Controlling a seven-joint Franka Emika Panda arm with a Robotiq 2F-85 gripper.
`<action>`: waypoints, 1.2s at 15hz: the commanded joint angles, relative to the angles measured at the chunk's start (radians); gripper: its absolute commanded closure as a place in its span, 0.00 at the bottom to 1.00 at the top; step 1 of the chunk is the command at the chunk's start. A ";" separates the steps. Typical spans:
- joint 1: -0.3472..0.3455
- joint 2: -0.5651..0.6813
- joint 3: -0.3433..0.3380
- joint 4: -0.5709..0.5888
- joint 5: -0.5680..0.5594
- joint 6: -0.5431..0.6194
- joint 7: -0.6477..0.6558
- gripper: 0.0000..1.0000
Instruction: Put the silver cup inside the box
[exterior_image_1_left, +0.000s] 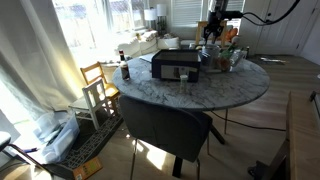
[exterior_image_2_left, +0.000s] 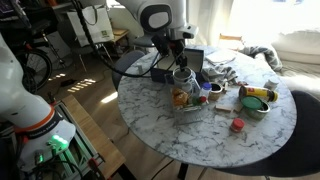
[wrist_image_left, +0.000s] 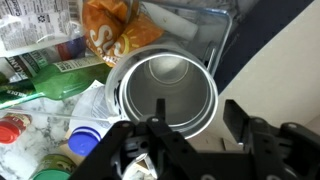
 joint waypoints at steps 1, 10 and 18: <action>0.001 0.016 0.013 0.007 0.014 -0.010 0.005 0.41; 0.001 0.035 0.008 0.017 0.002 -0.013 0.018 0.90; 0.026 -0.077 -0.009 -0.048 -0.089 -0.012 0.051 0.99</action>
